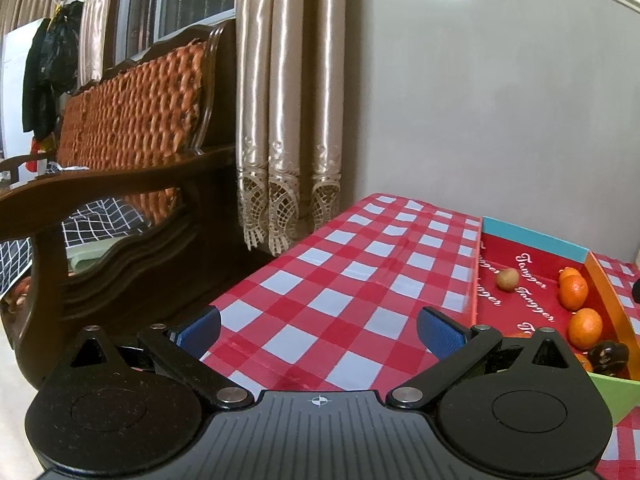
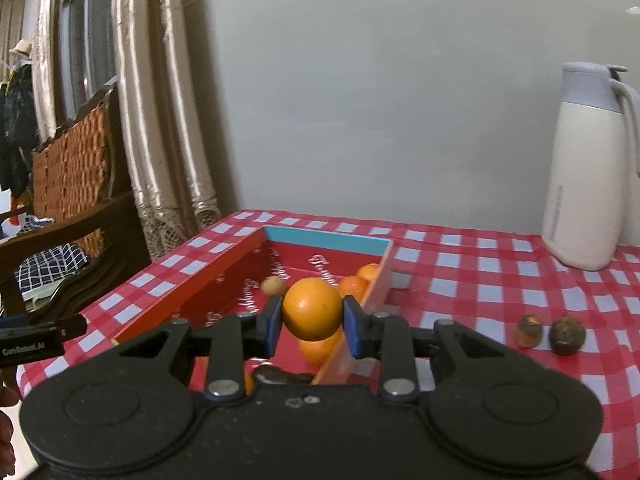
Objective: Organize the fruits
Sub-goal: 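Carry the tangerine over the box with the right gripper, then open the right gripper to drop the tangerine into the box, then move the left gripper toward the two brown fruits on the table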
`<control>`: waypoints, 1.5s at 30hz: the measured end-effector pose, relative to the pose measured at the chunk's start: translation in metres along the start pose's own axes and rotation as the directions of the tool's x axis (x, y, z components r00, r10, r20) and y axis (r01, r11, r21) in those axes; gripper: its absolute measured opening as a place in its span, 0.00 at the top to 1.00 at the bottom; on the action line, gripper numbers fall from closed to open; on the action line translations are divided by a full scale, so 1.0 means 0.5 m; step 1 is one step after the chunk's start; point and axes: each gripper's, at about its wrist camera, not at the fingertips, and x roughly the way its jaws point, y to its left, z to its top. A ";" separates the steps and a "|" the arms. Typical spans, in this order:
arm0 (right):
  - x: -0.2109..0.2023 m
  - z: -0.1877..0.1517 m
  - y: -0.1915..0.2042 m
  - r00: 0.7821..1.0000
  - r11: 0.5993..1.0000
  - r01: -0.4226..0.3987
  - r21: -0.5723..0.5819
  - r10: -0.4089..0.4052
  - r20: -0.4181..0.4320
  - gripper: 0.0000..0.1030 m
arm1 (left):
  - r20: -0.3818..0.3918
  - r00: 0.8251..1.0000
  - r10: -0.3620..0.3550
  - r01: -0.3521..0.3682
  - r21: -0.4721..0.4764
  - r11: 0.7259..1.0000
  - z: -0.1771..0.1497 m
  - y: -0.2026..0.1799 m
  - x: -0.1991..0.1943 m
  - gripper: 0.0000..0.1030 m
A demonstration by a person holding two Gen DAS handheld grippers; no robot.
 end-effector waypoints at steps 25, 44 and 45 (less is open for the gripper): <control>0.060 -0.032 0.129 0.991 0.990 -0.123 -0.062 0.119 -0.063 0.70 | -0.016 0.999 0.037 -0.037 -0.011 0.999 -0.007 0.053 0.013 0.00; 0.014 -0.007 0.006 0.999 0.996 -0.033 0.086 0.029 0.039 0.30 | -0.004 1.000 0.003 -0.003 -0.002 1.000 0.001 0.012 -0.001 0.00; 0.009 -0.006 -0.010 0.999 0.995 -0.022 0.102 0.018 0.041 0.30 | -0.001 1.000 -0.001 0.001 -0.001 1.000 0.001 0.006 -0.003 0.00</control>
